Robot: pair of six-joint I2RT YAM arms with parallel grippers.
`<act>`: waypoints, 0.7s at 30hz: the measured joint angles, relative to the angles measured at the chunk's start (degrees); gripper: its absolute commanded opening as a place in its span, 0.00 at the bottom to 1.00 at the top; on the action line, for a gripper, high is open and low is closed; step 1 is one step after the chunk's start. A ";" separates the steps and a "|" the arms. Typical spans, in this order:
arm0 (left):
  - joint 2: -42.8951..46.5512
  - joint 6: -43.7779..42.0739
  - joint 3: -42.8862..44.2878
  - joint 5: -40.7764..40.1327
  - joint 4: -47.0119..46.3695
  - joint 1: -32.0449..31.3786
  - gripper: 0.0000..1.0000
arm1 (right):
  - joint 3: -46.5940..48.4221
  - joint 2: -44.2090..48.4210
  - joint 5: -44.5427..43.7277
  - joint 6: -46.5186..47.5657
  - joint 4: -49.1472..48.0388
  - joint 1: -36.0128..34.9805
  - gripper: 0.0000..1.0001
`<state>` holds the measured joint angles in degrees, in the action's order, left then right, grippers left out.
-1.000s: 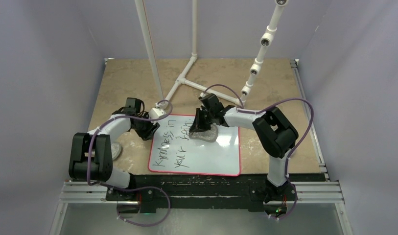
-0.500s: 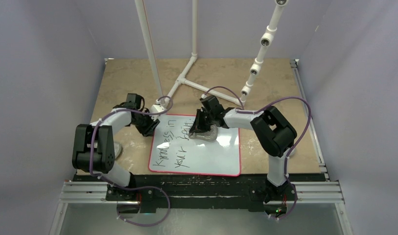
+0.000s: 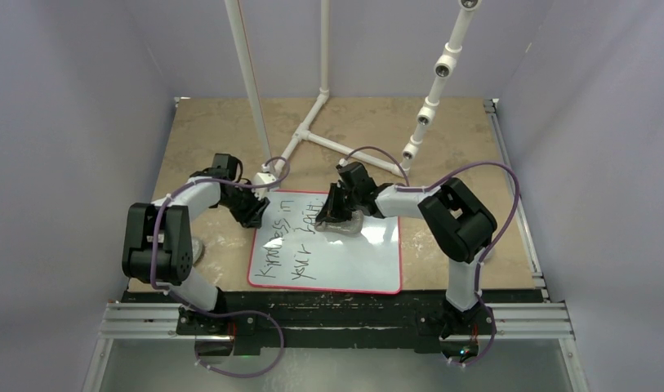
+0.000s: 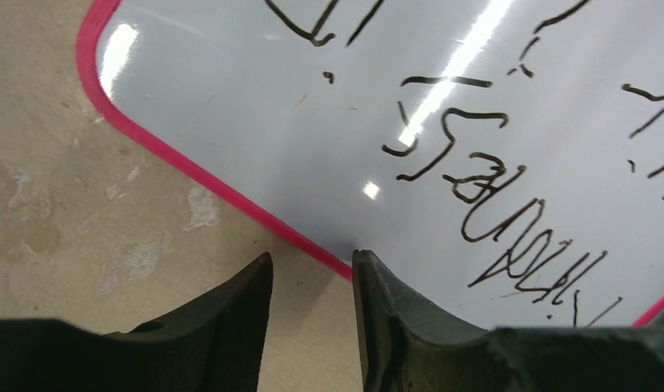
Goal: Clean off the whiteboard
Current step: Hold the whiteboard at the center of the board.
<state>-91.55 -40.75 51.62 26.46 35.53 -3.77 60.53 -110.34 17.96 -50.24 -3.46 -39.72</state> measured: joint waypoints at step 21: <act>-4.00 3.61 2.14 -1.46 -3.17 -0.31 0.08 | 2.03 -1.29 -3.67 -2.45 -0.63 -2.78 0.00</act>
<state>-95.55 -37.15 53.76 24.99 32.36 -4.08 62.57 -111.63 14.28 -52.69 -4.10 -42.50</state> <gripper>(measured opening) 0.107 0.026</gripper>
